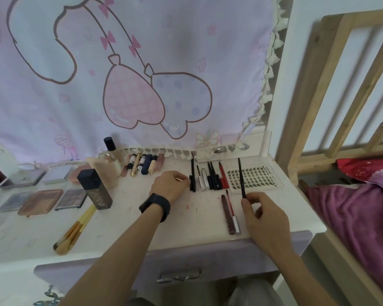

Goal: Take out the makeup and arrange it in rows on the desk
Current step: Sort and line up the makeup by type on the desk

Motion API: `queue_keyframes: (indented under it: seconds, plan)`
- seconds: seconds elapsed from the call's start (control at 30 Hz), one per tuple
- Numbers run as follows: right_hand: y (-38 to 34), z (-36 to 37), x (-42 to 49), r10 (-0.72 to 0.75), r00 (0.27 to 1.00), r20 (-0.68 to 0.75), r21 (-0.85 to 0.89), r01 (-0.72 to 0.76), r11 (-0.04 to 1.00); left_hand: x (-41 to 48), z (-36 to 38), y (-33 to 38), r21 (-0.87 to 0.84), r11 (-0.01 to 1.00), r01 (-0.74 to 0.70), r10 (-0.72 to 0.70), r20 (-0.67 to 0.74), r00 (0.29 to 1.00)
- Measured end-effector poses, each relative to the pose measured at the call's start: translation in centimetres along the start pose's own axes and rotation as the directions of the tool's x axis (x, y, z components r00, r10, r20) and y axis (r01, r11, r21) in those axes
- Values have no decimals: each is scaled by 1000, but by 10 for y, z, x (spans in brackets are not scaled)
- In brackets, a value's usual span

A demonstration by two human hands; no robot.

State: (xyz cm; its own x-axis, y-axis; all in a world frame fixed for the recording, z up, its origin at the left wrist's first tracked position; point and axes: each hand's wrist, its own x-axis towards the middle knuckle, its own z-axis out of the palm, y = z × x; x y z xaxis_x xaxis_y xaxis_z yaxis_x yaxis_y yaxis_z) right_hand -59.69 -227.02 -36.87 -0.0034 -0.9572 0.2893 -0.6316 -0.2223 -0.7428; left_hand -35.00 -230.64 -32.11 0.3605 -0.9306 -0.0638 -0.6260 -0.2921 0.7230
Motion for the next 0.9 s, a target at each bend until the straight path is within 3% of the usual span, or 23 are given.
queue_keyframes:
  seconds: [0.1,0.2,0.27,0.43,0.53,0.67,0.77,0.9]
  plan:
    - [-2,-3,2,-26,999,22,101,24,995,-33,4,18,-152,975,-163,170,37,985]
    - [-11,-6,1,-75,997,28,200,68,977,-61,13,34,-254,945,-206,253,165,953]
    - [-19,-5,-1,-119,993,13,238,113,965,-70,20,39,-321,931,-175,245,192,950]
    - [-29,-2,0,-133,991,-2,269,129,955,-78,23,44,-432,895,-113,178,113,978]
    - [-23,-7,2,-107,994,-3,214,105,971,-69,10,37,-360,927,-102,128,51,990]
    - [10,-9,-2,-54,997,-56,-30,53,998,-31,-19,12,-102,995,-6,4,-15,1000]
    - [30,0,-8,-158,977,-140,-210,127,969,-4,-28,-2,111,991,69,-70,-1,998]
    - [30,6,-8,-180,965,-192,-273,124,954,9,-23,2,147,988,48,-54,35,998]
